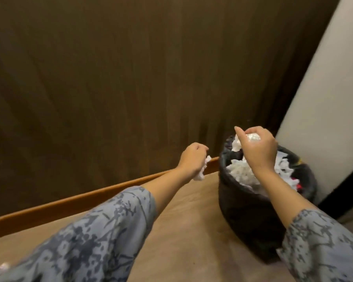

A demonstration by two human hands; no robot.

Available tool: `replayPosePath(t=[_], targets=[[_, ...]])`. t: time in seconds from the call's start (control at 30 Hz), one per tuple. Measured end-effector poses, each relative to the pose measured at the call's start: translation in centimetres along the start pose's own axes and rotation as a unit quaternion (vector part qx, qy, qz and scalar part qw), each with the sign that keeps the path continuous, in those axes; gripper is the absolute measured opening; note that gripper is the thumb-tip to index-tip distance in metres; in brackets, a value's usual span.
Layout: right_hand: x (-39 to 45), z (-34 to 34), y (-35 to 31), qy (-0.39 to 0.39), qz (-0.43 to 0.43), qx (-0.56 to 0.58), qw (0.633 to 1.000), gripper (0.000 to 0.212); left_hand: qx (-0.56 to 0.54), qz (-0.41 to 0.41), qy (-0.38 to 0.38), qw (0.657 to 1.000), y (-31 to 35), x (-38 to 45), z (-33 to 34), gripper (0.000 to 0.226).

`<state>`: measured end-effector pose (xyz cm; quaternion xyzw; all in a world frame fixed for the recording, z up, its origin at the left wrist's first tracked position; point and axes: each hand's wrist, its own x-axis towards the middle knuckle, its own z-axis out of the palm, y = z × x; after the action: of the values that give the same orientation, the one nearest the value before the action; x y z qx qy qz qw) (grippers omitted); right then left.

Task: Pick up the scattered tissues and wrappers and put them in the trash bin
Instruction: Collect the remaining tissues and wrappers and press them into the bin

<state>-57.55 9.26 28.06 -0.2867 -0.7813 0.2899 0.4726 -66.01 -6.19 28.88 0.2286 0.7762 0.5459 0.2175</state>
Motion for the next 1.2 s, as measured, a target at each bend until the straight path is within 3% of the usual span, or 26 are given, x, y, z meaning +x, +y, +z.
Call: replayPosePath(t=[0.1, 0.17, 0.27, 0.37, 0.43, 0.47, 0.57, 0.67, 0.77, 0.83, 0.93, 1.03, 1.2], targets=[[0.9, -1.9, 3.8, 0.018, 0.076, -0.093, 0.993, 0.049, -0.043, 0.045, -0.018, 0.998, 2.7, 2.2, 5.6, 0.027], [1.0, -2.7, 6.0, -0.004, 0.093, -0.19, 0.977, 0.049, -0.041, 0.078, -0.04, 0.995, 3.6, 3.2, 8.7, 0.032], [0.3, -3.8, 8.7, -0.116, 0.123, -0.296, 0.94, 0.043, 0.096, 0.12, -0.077, 0.985, 3.1, 4.5, 12.4, 0.052], [-0.3, -4.8, 9.3, -0.254, 0.225, -0.289, 0.895, 0.045, 0.33, 0.098, -0.178, 0.922, 0.8, 5.0, 14.5, 0.086], [-0.3, -5.0, 8.5, -0.241, 0.282, -0.223, 0.901, 0.048, 0.439, 0.096, -0.232, 0.863, -0.5, 5.6, 14.6, 0.098], [0.0, -4.8, 8.3, -0.213, 0.282, -0.19, 0.916, 0.047, 0.452, 0.105, -0.237, 0.853, -0.8, 6.0, 14.4, 0.1], [0.7, -3.4, 8.0, -0.109, 0.192, -0.148, 0.964, 0.04, 0.359, 0.117, -0.23, 0.897, -0.3, 6.8, 11.7, 0.105], [0.4, -0.9, 6.0, -0.079, 0.075, -0.119, 0.987, 0.033, 0.169, 0.07, -0.218, 0.959, 0.2, 6.7, 7.1, 0.105], [-1.4, 2.2, 2.0, -0.078, -0.042, -0.054, 0.995, 0.024, 0.059, 0.038, -0.114, 0.991, -1.3, 5.2, 1.3, 0.086], [-3.5, 4.4, -0.8, -0.116, -0.126, -0.012, 0.985, 0.02, 0.102, 0.059, -0.026, 0.993, -3.8, 3.6, -3.3, 0.065], [-7.8, 8.0, -4.4, -0.262, -0.22, 0.015, 0.94, 0.02, 0.178, 0.054, 0.051, 0.981, -9.2, 0.1, -11.2, 0.041], [-12.7, 11.7, -8.2, -0.395, -0.301, 0.004, 0.868, 0.029, 0.223, -0.029, 0.103, 0.969, -15.4, -4.1, -19.2, 0.028], [-20.9, 17.6, -13.6, -0.539, -0.352, -0.038, 0.764, 0.039, 0.27, -0.165, 0.198, 0.928, -25.2, -13.6, -29.8, 0.029]])
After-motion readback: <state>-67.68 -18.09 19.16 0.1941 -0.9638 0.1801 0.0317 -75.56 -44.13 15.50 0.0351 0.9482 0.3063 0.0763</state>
